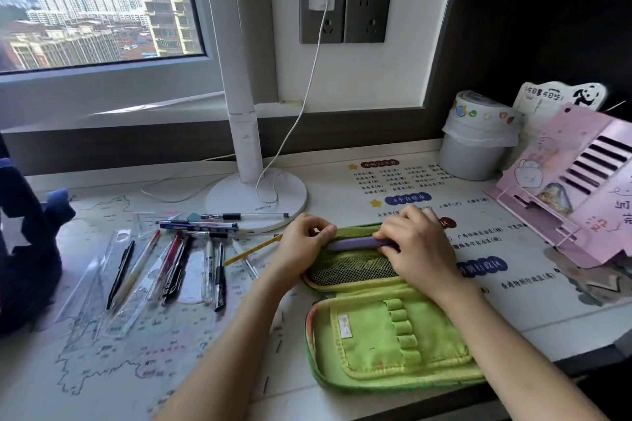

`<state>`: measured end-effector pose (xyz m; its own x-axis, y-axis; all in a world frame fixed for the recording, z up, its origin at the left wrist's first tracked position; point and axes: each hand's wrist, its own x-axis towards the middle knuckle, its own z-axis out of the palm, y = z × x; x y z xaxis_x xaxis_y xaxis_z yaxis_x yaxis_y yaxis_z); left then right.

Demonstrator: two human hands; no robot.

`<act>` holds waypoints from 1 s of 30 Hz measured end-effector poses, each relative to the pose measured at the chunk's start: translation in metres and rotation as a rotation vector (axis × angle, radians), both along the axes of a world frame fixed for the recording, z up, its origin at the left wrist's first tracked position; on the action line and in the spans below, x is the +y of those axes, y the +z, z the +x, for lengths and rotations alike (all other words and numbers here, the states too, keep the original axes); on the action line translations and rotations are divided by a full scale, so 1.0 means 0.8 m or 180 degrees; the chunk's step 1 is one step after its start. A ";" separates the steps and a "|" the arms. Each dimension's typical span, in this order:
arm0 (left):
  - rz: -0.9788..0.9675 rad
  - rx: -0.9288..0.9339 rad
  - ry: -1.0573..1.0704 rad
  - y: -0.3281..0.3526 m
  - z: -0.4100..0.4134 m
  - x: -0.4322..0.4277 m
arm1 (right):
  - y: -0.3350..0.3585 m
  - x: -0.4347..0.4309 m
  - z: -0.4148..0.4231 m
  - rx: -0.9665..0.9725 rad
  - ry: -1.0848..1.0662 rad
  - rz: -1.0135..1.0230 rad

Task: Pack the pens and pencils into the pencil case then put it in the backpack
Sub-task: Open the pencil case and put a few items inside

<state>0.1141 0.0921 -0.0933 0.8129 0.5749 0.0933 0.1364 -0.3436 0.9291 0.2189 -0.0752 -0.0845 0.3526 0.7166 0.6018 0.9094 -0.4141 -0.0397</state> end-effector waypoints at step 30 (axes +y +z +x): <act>0.3471 0.0934 -0.0840 0.024 0.068 -0.113 | -0.023 -0.045 0.056 0.2273 -0.1672 0.0079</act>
<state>0.1689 0.0013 -0.0743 0.9681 0.1148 0.2228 0.1023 -0.9925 0.0668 0.2636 -0.1114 -0.1026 0.9297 0.3463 0.1255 0.3569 -0.7625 -0.5396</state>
